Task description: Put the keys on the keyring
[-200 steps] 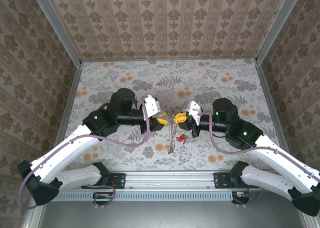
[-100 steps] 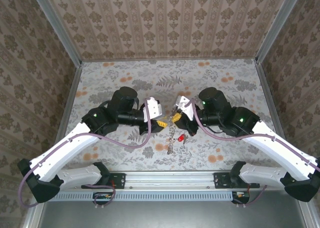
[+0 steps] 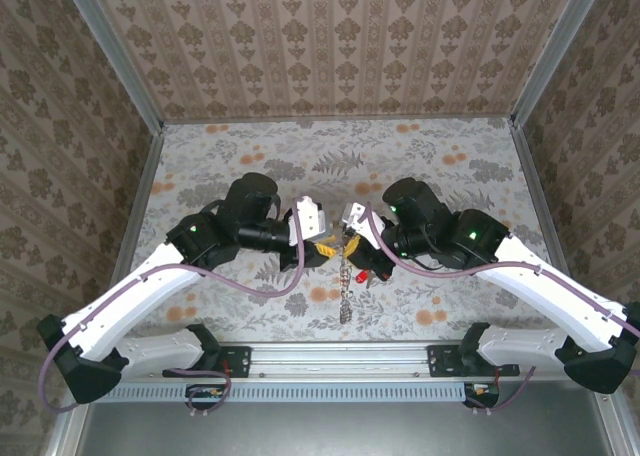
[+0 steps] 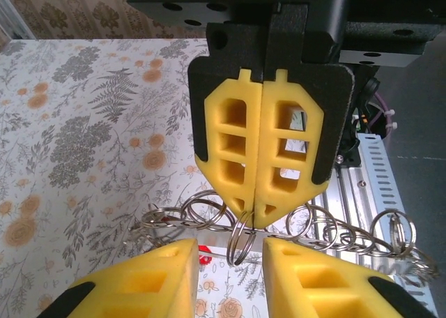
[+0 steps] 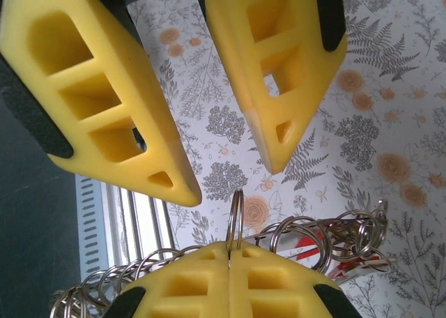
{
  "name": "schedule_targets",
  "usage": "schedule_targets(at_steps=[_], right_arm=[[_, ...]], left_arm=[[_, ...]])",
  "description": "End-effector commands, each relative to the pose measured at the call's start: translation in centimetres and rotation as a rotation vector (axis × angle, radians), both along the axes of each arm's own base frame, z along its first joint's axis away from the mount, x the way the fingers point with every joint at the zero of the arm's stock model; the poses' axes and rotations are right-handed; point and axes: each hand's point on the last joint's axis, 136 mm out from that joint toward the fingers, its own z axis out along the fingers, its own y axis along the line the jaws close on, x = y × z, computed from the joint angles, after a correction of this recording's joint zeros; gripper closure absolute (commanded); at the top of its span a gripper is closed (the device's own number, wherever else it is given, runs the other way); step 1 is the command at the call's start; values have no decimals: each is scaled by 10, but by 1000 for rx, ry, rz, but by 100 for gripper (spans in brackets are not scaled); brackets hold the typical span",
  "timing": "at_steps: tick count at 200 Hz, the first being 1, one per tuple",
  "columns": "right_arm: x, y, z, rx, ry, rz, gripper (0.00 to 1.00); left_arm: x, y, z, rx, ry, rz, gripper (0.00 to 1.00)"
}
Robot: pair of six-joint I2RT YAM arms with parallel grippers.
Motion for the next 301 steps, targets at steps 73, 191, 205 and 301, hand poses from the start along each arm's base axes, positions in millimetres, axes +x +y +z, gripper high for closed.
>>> schedule_targets(at_steps=[73, 191, 205, 301], right_arm=[[-7, 6, 22, 45, -52, 64, 100], [3, 9, 25, 57, -92, 30, 90], [4, 4, 27, 86, -102, -4, 74], [-12, -16, 16, 283, -61, -105, 41]], left_arm=[[-6, -9, 4, 10, 14, -68, 81], [-28, -7, 1, 3, 68, -152, 100], [-24, -6, 6, -26, 49, -131, 100], [-4, -2, 29, -161, -43, -4, 100]])
